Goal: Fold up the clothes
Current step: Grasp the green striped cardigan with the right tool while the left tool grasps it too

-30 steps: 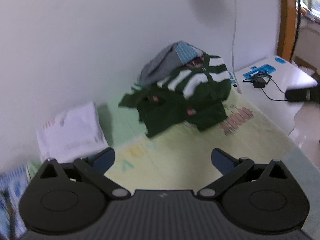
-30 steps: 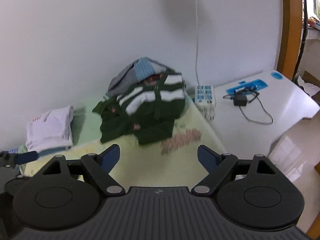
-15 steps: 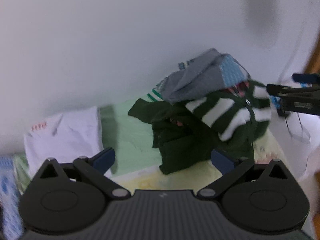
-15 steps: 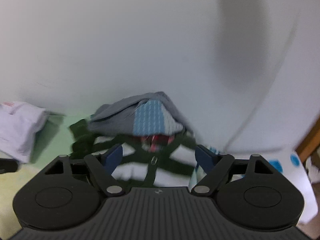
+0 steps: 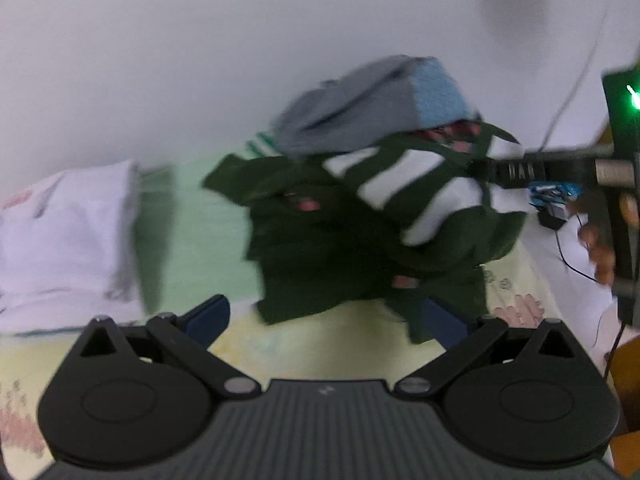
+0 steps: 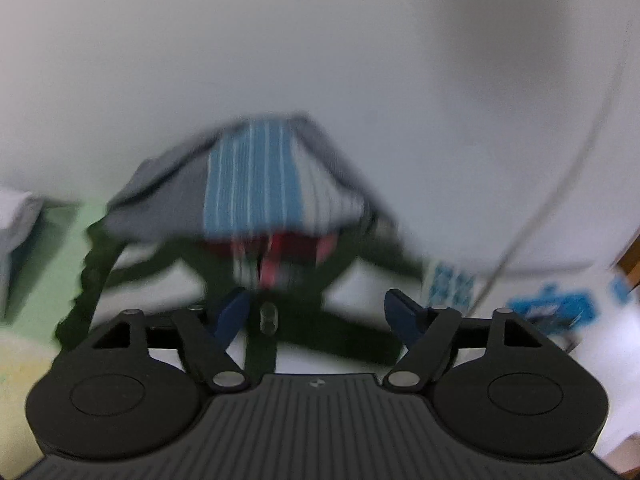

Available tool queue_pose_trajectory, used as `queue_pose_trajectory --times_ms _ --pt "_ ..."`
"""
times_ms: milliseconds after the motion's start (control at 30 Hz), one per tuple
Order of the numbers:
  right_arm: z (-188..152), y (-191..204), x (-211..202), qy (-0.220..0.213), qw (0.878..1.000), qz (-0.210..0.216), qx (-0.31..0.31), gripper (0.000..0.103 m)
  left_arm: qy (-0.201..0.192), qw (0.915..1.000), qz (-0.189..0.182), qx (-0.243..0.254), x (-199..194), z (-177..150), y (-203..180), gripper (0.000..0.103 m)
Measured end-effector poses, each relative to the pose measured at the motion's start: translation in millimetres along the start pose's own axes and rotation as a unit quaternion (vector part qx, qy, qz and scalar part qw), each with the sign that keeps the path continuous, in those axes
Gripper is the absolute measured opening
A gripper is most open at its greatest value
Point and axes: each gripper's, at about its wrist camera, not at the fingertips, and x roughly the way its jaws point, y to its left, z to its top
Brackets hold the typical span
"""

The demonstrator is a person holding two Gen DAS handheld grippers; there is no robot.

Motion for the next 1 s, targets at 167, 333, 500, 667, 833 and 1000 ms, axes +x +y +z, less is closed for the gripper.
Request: queue_pose_trajectory --times_ms 167,333,500,667,833,1000 --pt "-24.3 -24.1 17.3 -0.010 0.999 0.018 0.025 0.080 0.004 1.0000 -0.004 0.004 43.7 17.9 -37.9 0.102" --pt "-26.0 -34.1 11.5 -0.026 0.995 0.086 0.042 0.014 0.023 0.9984 0.043 0.029 88.8 23.1 -66.1 0.081" --pt "-35.8 -35.6 -21.5 -0.068 0.991 0.116 0.012 0.011 0.011 0.9998 -0.001 0.017 87.0 25.3 -65.1 0.037" --pt "-42.6 -30.0 -64.7 -0.110 0.981 0.161 -0.002 0.010 -0.043 0.9981 0.010 0.042 45.4 14.0 -64.6 0.024" --pt "-56.7 -15.3 -118.6 -0.139 0.965 0.221 -0.026 0.010 -0.069 0.9975 -0.010 0.013 -16.8 -15.8 -37.5 0.020" --pt "-86.1 6.9 -160.0 -0.101 0.952 0.284 -0.060 0.009 -0.053 0.9985 -0.011 0.004 -64.6 -68.3 -18.2 0.020"
